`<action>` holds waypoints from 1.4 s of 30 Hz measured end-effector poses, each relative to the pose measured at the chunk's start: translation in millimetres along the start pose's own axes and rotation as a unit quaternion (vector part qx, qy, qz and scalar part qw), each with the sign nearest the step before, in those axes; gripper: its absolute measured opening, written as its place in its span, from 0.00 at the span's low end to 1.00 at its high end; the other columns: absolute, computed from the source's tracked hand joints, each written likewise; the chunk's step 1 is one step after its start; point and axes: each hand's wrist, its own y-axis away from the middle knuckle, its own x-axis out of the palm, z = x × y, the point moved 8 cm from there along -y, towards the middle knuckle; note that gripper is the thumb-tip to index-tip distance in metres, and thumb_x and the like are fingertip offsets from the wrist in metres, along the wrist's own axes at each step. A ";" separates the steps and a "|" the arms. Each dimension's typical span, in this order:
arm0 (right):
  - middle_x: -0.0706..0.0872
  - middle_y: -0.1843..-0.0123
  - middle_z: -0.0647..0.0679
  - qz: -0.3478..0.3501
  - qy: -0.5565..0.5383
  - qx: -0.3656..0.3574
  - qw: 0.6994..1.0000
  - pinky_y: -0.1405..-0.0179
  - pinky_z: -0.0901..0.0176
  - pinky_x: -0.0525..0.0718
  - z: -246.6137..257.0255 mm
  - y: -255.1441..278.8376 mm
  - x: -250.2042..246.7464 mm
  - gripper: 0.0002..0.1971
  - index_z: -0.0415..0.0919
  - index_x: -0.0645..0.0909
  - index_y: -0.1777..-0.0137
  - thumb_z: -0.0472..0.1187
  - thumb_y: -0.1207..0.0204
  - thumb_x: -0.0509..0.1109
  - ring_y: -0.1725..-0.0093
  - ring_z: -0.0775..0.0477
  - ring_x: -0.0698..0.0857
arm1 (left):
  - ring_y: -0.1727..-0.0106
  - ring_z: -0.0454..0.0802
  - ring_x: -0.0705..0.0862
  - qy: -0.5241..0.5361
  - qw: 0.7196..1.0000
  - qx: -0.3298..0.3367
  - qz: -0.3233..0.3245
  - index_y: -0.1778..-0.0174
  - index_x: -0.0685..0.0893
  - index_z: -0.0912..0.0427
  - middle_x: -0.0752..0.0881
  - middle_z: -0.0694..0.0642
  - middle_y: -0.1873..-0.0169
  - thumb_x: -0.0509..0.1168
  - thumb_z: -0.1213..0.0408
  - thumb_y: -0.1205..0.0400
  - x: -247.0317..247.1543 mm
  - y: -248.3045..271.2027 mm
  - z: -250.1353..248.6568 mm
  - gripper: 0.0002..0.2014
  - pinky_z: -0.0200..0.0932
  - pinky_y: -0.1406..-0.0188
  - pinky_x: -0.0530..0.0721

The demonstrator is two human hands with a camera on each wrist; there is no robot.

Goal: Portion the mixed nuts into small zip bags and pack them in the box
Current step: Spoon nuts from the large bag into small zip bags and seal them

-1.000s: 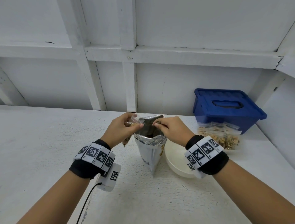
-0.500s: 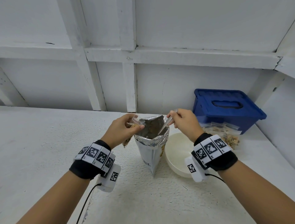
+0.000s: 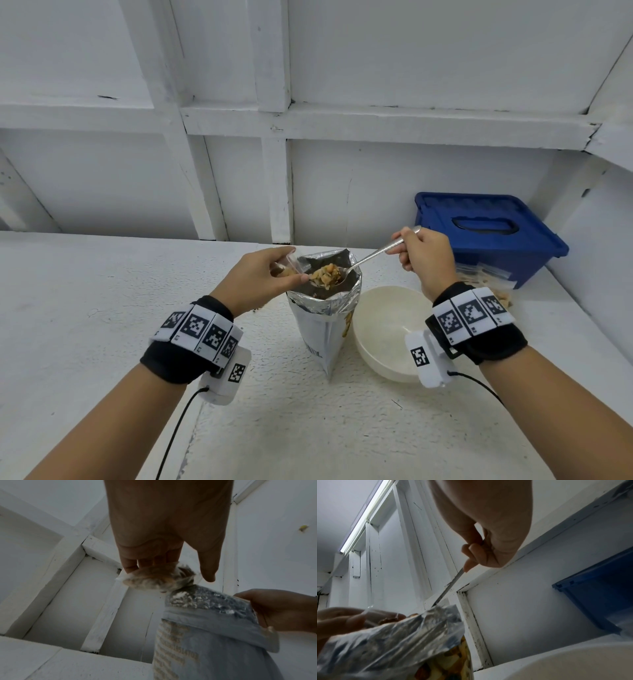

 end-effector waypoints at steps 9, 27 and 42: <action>0.83 0.71 0.46 -0.039 -0.033 -0.026 0.998 0.82 0.73 0.72 28.5 -7.3 -17.3 0.13 0.39 0.80 0.62 0.36 0.18 0.58 0.82 0.62 0.73 | 0.49 0.42 0.76 -0.085 0.995 0.027 0.043 0.27 0.73 0.58 0.82 0.53 0.39 0.70 0.49 0.25 5.4 -5.9 -17.4 0.31 0.33 0.51 0.71; 0.83 0.68 0.50 0.024 0.032 -0.170 0.985 0.77 0.76 0.73 82.6 6.6 20.2 0.12 0.36 0.82 0.54 0.38 0.17 0.58 0.78 0.66 0.78 | 0.53 0.40 0.80 -0.004 1.000 0.015 -0.027 0.34 0.79 0.56 0.84 0.48 0.51 0.73 0.51 0.27 5.4 -10.6 -18.6 0.26 0.20 0.60 0.73; 0.84 0.68 0.56 -0.012 0.012 -0.341 0.940 0.74 0.74 0.78 126.4 30.1 14.8 0.10 0.37 0.83 0.53 0.38 0.17 0.61 0.73 0.62 0.83 | 0.55 0.35 0.81 0.114 0.990 0.012 -0.082 0.40 0.78 0.55 0.82 0.41 0.56 0.72 0.55 0.26 -1.2 -6.4 0.5 0.20 0.20 0.64 0.75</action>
